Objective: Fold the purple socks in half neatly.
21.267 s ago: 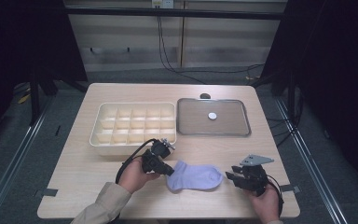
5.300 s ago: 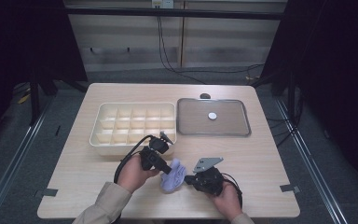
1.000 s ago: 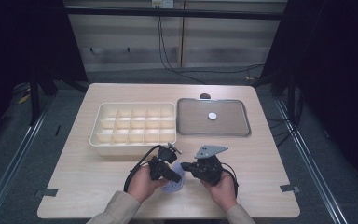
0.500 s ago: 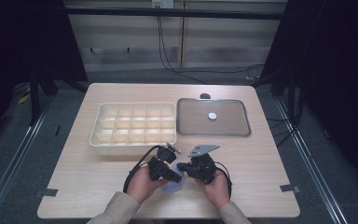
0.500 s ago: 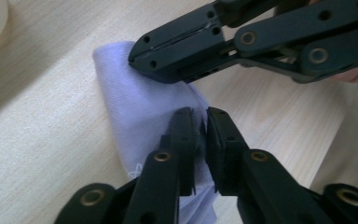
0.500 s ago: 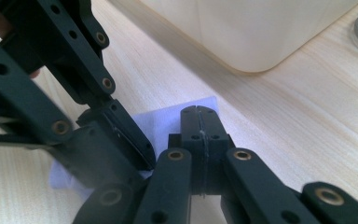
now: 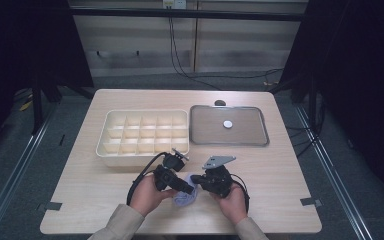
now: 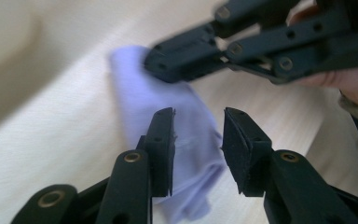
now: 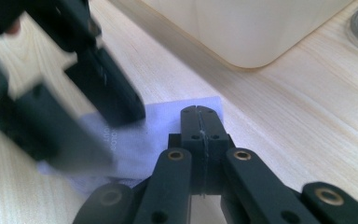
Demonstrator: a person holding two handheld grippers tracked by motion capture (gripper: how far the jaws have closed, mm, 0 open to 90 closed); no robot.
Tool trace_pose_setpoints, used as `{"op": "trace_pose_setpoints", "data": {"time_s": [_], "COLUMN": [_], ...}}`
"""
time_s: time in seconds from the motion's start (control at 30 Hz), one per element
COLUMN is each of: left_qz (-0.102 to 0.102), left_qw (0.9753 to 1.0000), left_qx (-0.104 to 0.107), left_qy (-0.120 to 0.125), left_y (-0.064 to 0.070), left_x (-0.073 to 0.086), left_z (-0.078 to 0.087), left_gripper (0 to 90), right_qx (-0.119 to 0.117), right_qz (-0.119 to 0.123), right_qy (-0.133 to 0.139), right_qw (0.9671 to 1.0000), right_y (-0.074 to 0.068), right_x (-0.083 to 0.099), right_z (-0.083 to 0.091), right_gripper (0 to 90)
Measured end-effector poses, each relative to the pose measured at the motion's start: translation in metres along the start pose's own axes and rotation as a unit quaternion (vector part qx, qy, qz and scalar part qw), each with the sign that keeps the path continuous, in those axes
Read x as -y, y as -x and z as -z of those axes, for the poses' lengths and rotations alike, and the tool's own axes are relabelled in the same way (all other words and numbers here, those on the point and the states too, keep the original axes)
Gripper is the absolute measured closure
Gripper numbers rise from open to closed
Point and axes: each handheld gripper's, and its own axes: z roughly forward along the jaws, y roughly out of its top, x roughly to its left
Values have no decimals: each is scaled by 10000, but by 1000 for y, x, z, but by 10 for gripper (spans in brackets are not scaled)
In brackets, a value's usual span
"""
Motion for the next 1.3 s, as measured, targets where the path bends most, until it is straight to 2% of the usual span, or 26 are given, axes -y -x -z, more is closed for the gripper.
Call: {"op": "trace_pose_setpoints", "data": {"time_s": [0.13, 0.23, 0.3, 0.37, 0.4, 0.5, 0.63, 0.77, 0.9, 1.1, 1.2, 1.3], "left_qz": [-5, -1, 2, -42, -37, -11, -94, -279, -175, -332, -289, -231], "left_qw": [9996, 9993, 9992, 9986, 9985, 9986, 9988, 9976, 9980, 9976, 9973, 9978], "left_qx": [-267, -358, -391, -498, -490, -477, -446, -481, -450, -443, -441, -400], "left_qy": [124, 113, 19, -195, -237, -209, -160, -418, -403, -416, -508, -470], "left_y": [-1, -4, -4, -5, -5, -7, 1, 7, 3, 11, 9, 7], "left_x": [-3, -5, -5, -3, -1, 0, 3, 10, 15, 17, 22, 24], "left_z": [6, 1, -5, -16, -20, -18, -8, -10, -14, -7, -14, -14], "left_gripper": [674, 719, 736, 739, 740, 736, 767, 810, 836, 900, 900, 900], "right_qx": [12, 18, 27, 22, 11, 36, 36, 32, 76, 15, 11, 17], "right_qz": [-16, -9, -17, -22, -25, 3, -6, -13, 13, -8, -11, 10], "right_qy": [-2, -3, 0, -4, -14, -21, -14, -20, -35, -20, -13, -8], "right_qw": [10000, 10000, 10000, 10000, 10000, 10000, 10000, 10000, 10000, 10000, 10000, 10000], "right_y": [0, 0, -1, 0, 0, -2, -2, -2, -4, -4, -4, -5], "right_x": [1, 1, 1, 1, 1, 1, 1, 1, 1, 1, 1, 2], "right_z": [1, 1, 2, 2, 1, 1, 1, 1, 1, 1, 1, 1], "right_gripper": [900, 900, 900, 900, 900, 900, 900, 900, 900, 900, 900, 900]}}
